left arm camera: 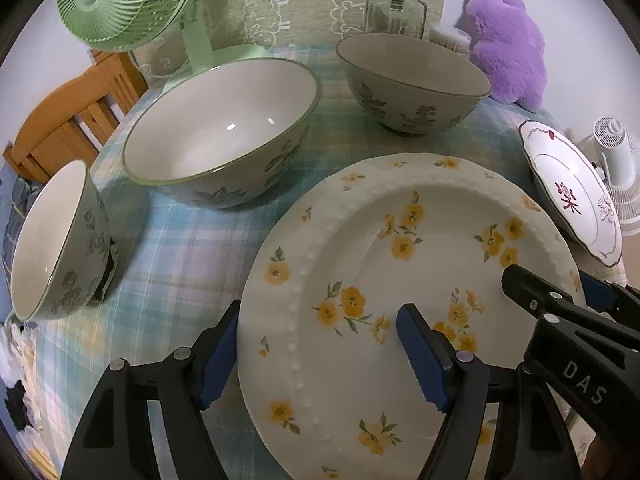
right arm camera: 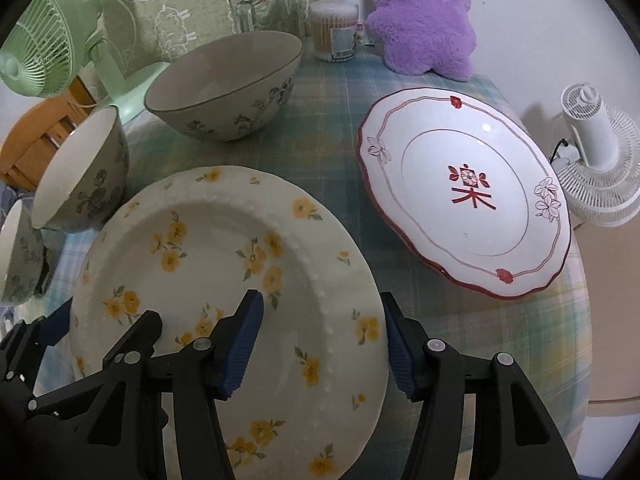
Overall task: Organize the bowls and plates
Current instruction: 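Close both grippers on the rim of the deep yellow-floral plate, then lift the deep plate with both grippers and carry it over the cream plate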
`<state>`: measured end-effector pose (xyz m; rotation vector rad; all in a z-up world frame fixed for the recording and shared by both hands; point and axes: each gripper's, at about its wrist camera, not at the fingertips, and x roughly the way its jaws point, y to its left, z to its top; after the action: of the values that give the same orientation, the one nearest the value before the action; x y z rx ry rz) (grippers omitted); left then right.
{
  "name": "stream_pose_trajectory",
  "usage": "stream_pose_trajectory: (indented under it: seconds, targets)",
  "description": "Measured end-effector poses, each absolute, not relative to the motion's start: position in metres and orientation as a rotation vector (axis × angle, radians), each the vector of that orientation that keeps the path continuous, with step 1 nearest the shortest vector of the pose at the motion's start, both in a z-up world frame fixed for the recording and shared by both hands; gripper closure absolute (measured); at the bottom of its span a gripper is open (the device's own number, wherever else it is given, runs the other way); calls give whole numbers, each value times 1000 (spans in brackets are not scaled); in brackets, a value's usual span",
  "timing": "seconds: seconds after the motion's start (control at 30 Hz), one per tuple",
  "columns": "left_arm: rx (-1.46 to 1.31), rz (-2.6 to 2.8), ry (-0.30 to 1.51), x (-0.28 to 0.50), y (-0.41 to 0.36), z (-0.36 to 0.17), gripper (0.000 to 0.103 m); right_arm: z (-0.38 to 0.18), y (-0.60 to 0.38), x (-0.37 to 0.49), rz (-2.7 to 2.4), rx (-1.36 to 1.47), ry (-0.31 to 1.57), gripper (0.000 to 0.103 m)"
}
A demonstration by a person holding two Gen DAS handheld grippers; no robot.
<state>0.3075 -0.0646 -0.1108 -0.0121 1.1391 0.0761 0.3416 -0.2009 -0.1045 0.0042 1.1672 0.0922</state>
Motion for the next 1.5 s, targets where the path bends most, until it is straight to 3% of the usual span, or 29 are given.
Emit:
stream_pose_trajectory:
  seconds: [0.73, 1.5]
  targets:
    - [-73, 96, 1155, 244, -37, -70, 28, -64, -172, 283, 137, -24, 1169, 42]
    - [-26, -90, 1086, 170, -80, -30, 28, -14, -222, 184, -87, 52, 1088, 42]
